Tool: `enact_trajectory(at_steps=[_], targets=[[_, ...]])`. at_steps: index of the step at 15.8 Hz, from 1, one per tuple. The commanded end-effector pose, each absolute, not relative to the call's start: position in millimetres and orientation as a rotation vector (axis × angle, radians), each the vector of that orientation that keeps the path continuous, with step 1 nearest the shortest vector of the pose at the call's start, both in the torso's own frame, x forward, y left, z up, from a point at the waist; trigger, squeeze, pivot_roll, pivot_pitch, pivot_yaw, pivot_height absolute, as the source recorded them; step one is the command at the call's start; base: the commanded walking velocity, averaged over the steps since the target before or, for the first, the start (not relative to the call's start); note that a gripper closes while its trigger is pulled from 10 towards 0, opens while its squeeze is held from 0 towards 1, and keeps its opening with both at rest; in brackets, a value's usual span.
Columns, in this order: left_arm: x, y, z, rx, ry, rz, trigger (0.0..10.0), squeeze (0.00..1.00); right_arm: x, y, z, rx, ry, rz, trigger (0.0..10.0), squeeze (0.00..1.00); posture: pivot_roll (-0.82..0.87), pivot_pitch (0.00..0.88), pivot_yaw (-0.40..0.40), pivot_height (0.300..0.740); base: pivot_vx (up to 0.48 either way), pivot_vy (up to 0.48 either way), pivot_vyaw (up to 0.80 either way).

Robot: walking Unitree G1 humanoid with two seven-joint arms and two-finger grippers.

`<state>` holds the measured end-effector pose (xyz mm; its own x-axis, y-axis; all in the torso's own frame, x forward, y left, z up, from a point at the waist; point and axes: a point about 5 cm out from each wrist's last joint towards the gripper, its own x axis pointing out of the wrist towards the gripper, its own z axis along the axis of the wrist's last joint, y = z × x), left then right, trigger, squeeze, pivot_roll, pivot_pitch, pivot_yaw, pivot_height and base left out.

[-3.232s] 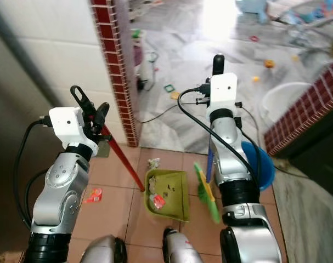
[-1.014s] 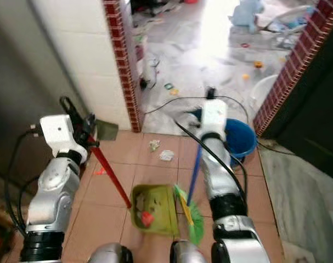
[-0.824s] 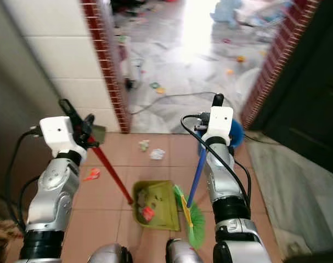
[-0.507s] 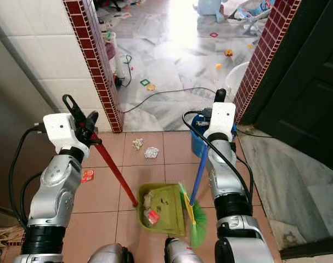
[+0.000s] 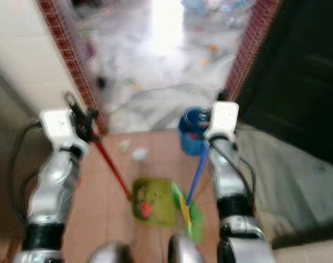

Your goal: Sweep floor

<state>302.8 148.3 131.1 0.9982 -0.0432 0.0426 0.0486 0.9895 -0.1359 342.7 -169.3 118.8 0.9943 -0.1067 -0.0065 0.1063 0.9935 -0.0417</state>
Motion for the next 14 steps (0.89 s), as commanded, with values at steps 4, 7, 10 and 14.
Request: enact_trajectory(at_steps=[4,7,10,14], targets=[[303,149,141,-0.177,-0.085,-0.054,10.0,0.0,342,-168,120,-0.086,0.013,-0.098,10.0,0.0,-0.05,0.067,0.01,0.74,0.0,-0.098,-0.8],[302,149,141,-0.191,-0.09,-0.048,10.0,0.0,342,-168,120,-0.081,0.006,-0.09,10.0,0.0,-0.05,0.068,0.009,0.74,0.0,0.0,-0.53],[304,154,142,-0.182,-0.094,-0.033,10.0,0.0,341,-168,119,-0.083,0.009,-0.085,10.0,0.0,-0.05,0.068,0.009,0.74,0.0,0.0,0.0],[306,164,149,-0.179,-0.122,0.035,10.0,0.0,340,-168,119,-0.083,0.011,-0.082,10.0,0.0,-0.05,0.065,0.01,0.74,0.0,0.0,0.0]])
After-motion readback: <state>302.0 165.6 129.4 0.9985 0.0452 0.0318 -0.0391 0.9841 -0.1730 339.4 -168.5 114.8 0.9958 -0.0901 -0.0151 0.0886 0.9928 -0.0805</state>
